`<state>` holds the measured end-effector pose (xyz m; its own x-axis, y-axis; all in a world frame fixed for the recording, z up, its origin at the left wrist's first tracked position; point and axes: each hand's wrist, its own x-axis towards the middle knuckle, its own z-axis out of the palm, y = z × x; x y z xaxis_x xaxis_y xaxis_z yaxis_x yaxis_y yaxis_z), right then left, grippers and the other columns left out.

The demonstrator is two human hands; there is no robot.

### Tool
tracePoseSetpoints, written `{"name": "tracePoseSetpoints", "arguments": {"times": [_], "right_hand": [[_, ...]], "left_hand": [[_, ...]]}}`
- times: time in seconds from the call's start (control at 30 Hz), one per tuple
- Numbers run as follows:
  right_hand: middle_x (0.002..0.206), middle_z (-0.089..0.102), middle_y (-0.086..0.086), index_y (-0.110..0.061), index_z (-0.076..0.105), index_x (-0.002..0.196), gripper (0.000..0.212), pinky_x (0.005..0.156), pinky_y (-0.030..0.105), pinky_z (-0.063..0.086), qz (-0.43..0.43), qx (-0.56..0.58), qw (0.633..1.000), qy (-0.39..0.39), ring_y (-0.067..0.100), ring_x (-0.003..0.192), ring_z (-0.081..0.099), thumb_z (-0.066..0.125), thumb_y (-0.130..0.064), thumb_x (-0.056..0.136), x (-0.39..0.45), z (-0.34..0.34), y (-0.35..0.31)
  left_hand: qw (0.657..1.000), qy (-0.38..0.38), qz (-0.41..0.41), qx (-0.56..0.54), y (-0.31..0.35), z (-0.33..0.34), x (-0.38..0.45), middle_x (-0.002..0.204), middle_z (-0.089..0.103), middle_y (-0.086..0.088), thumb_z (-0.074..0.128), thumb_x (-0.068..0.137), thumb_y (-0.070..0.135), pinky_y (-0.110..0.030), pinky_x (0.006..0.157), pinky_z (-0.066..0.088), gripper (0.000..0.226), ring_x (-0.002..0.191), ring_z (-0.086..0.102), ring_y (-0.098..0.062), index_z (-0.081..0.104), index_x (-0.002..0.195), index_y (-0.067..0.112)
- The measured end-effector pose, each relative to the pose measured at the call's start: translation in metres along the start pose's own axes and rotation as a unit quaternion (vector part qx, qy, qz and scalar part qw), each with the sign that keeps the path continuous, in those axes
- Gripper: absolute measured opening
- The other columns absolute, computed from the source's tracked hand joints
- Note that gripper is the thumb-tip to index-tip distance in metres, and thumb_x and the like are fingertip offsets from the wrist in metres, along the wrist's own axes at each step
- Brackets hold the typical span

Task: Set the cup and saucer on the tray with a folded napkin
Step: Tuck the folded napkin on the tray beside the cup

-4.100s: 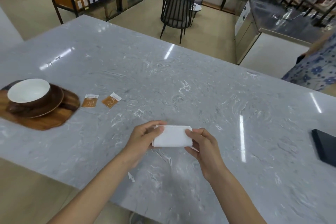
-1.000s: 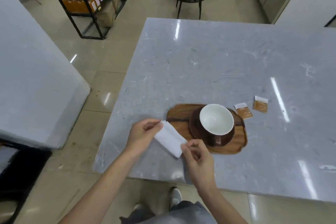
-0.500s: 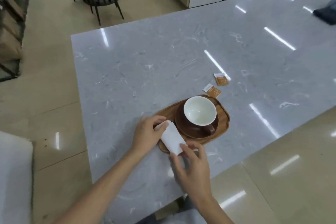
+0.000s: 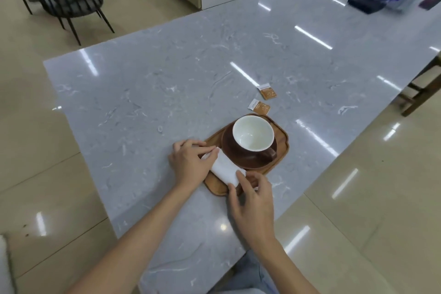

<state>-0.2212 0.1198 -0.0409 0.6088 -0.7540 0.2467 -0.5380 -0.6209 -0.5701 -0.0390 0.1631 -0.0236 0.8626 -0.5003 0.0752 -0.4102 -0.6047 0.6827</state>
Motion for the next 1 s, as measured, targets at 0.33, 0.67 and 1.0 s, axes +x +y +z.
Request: {"name": "tracePoseSetpoints", "arguments": {"times": [0.33,0.67,1.0], "right_hand": [[0.121,0.058,0.004,-0.017,0.067,0.120,0.035,0.074,0.030,0.054,0.002,-0.018,1.000,-0.004,0.018,0.104,0.056,0.064,-0.036,0.091,0.004,-0.003,-0.006],[0.122,0.054,0.007,-0.021,0.059,0.136,0.047,0.078,0.035,0.050,-0.019,-0.090,0.994,-0.051,0.023,0.101,0.053,0.052,-0.037,0.093,0.008,-0.005,-0.010],[0.115,0.057,0.008,-0.020,0.065,0.132,0.041,0.077,0.033,0.051,0.001,-0.075,0.997,-0.029,0.022,0.100,0.053,0.059,-0.034,0.093,0.009,-0.006,-0.014]], "left_hand": [[0.998,-0.050,-0.041,-0.020,0.000,0.003,0.008,0.103,0.056,0.026,0.073,0.073,0.063,-0.044,0.096,0.036,0.015,0.118,0.041,-0.012,0.067,0.068,0.050],[0.997,-0.057,-0.042,-0.019,-0.009,0.001,-0.001,0.113,0.055,0.028,0.076,0.062,0.069,-0.046,0.098,0.032,0.033,0.123,0.036,-0.008,0.072,0.080,0.042],[0.997,-0.068,-0.044,0.001,0.001,0.004,0.002,0.138,0.053,0.028,0.072,0.074,0.064,-0.048,0.099,0.022,0.017,0.141,0.026,-0.008,0.077,0.083,0.050]]}}
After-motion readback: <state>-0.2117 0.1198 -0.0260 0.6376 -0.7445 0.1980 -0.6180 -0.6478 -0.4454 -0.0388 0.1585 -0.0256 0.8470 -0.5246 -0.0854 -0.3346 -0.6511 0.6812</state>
